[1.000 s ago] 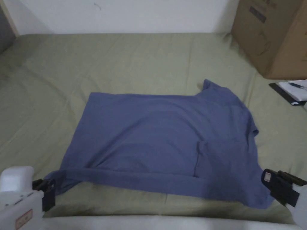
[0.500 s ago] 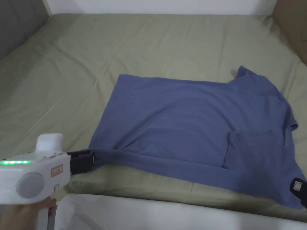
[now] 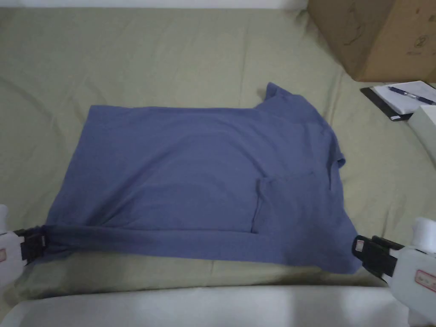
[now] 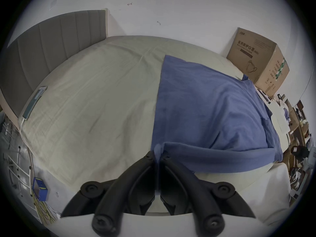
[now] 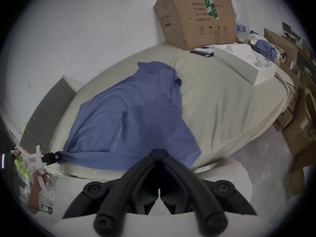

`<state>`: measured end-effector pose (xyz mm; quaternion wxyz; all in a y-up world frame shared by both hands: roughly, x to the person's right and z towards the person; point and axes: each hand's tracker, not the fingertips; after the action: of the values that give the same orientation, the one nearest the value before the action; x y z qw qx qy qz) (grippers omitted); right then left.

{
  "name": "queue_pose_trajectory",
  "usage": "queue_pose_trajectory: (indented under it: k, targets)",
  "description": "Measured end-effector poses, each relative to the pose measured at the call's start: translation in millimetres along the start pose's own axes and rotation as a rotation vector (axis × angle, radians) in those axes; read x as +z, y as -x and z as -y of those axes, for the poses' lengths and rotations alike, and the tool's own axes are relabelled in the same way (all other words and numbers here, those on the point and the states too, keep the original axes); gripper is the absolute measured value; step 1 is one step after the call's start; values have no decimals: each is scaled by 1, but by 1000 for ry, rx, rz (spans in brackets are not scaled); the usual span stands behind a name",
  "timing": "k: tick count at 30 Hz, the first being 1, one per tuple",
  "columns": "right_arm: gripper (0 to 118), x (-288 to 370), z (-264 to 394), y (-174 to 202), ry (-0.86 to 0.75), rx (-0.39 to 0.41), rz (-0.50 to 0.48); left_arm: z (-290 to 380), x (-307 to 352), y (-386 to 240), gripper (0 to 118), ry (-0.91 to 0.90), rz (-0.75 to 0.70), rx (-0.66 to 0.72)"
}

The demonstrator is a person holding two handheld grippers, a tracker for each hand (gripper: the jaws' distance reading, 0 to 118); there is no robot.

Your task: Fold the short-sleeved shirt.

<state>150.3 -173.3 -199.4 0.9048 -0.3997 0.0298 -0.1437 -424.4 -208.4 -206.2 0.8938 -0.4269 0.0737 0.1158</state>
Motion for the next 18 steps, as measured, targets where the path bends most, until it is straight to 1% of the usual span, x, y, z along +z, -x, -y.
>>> queue_pose_trajectory:
  k: [1, 2, 3, 5, 6, 7, 10, 11, 12, 14, 16, 17, 18]
  targets:
    - [0, -5, -2, -3, 22, 8, 19, 1, -2, -2, 2, 7, -4, -8]
    - [15, -9, -4, -6, 59, 20, 46, 1, -1, -3, 2, 16, -23, 0]
    - [41, -14, -5, -9, 84, 33, 73, 0, 0, -3, 2, 13, -18, 1]
    - [99, -26, -7, -13, 116, 56, 114, 1, 3, 0, 2, -6, -18, 11]
    - [102, -28, -7, -16, 102, 58, 101, 1, 4, -1, 2, -6, -17, 12]
    - [98, -31, -10, -18, 111, 59, 95, 3, 3, -2, 2, -11, -15, 13]
    - [95, -51, -17, -26, 222, 18, 91, 2, -1, -1, 2, 8, -20, 15]
    - [85, -58, -20, -27, 245, 13, 92, 1, -1, -1, 2, 11, -17, 10]
    - [69, -61, -21, -27, 229, 18, 93, 1, -2, 0, 2, 13, -18, 8]
    - [47, -72, -22, -25, 261, 39, 86, 1, -1, -2, 2, 11, -20, 8]
    - [39, -81, -23, -23, 279, 51, 88, 1, -3, 0, 2, 15, -19, 9]
    - [20, -80, -25, -22, 272, 49, 98, 0, -4, 1, 2, 19, -16, 13]
    - [6, -77, -26, -22, 260, 48, 92, 0, -5, 1, 2, 23, -15, 18]
